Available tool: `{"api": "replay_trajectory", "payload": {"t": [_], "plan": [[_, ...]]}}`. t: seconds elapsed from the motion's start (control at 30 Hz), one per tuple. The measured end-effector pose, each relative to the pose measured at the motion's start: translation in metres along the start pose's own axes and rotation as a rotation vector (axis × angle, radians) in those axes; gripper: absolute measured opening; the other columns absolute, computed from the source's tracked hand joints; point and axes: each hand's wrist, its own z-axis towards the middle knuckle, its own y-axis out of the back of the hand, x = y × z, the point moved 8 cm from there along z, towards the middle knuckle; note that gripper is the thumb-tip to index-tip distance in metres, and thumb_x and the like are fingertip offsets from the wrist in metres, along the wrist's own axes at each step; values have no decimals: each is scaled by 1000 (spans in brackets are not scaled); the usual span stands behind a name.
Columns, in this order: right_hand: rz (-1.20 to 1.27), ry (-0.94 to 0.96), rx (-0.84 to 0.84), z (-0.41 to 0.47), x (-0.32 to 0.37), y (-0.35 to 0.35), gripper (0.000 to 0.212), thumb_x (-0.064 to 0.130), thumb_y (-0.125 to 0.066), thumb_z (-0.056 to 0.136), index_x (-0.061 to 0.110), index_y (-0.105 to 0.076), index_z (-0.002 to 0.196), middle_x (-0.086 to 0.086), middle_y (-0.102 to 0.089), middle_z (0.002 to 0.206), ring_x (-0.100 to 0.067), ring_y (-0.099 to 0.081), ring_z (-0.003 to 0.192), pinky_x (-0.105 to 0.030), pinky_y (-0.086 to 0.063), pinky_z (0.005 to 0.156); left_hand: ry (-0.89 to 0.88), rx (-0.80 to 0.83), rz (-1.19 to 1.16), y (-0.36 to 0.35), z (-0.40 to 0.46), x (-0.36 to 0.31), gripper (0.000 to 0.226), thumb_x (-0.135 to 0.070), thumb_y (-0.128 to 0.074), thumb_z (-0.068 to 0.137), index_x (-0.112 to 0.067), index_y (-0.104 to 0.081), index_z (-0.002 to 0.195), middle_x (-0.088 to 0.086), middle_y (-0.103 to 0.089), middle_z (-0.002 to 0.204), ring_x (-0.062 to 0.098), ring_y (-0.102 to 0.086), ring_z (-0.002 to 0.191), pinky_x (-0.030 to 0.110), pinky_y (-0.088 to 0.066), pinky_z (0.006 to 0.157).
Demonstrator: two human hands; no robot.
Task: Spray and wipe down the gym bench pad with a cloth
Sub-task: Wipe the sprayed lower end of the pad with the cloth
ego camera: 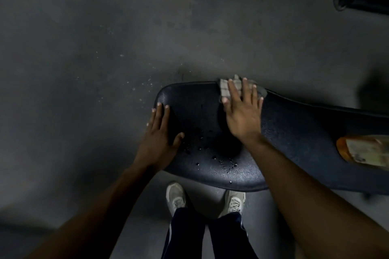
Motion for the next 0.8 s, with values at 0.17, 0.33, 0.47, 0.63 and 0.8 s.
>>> {"api": "replay_trajectory", "payload": {"t": [0.17,0.33,0.47,0.63,0.8], "plan": [[-88,304,88,-14,99,-30,59,45,-30,111,37,-12,166,-4,-2,177,-37,1,162,-57,-1,129,0,17,-43,-2,-7,1,89,-44,-54,97,-18,2,160,-3,17,166,18,12,153,39,-8,124],[-96,382,172,-49,78,-29,60,42,-34,110,44,-7,165,5,5,176,-27,7,162,-46,2,128,-40,77,-16,-1,-17,13,88,-53,-46,97,-20,6,159,-6,20,164,14,15,152,40,-9,125],[-32,172,116,-23,39,-9,57,39,-36,111,43,-17,164,3,-2,177,-30,-1,163,-53,-8,131,-74,92,-21,1,-24,19,89,-51,-48,98,-23,10,159,-8,23,164,10,21,150,34,-6,123],[-9,144,74,11,96,-21,55,41,-32,111,36,-23,164,-2,-8,176,-36,-5,162,-56,-6,130,-107,64,-47,2,-28,18,90,-43,-55,97,-18,5,159,-7,21,164,9,21,150,26,-4,119],[-102,484,183,-29,163,-54,56,39,-33,111,35,-20,165,-2,-3,177,-35,2,162,-55,-3,129,-68,113,-68,-3,-35,23,92,-46,-52,98,-17,12,158,-6,22,165,9,23,150,25,-1,118]]}}
